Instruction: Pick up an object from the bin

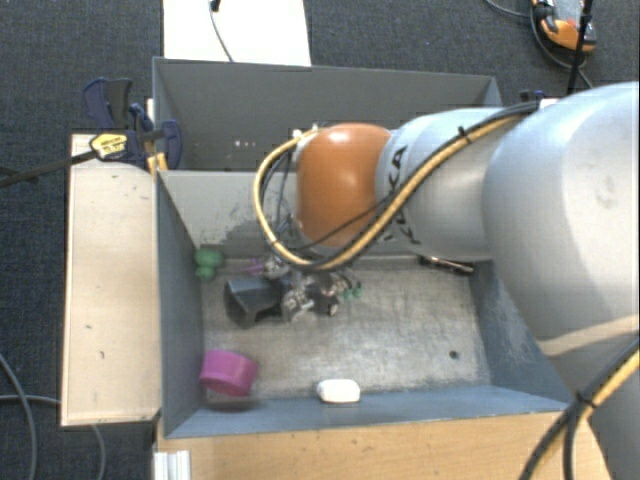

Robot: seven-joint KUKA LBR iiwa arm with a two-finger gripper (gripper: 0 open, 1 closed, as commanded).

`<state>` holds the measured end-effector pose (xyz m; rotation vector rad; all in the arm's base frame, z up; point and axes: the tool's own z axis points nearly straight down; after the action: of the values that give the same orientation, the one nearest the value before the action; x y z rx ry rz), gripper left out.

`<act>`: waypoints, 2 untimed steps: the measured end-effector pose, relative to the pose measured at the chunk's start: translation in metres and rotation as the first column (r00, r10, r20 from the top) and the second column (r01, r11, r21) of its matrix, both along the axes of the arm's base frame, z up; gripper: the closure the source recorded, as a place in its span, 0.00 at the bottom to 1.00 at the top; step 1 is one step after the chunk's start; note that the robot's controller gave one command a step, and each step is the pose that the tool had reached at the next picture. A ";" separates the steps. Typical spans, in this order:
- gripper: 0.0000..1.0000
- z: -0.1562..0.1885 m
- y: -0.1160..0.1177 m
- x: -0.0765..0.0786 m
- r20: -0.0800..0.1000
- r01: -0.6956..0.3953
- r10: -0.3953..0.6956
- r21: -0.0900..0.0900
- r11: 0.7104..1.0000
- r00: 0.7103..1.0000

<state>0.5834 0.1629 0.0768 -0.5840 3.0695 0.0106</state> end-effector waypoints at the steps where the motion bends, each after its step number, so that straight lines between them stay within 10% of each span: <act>1: 1.00 0.000 0.000 0.000 0.000 0.000 0.000 0.000 1.000 1.000; 2: 1.00 0.003 -0.001 -0.002 -0.005 0.000 0.000 -0.002 1.000 1.000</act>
Offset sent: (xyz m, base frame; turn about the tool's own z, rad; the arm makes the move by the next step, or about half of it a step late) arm -0.0002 0.0002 0.0495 0.0000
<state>0.5818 0.1624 0.0799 -0.5849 3.0746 0.0083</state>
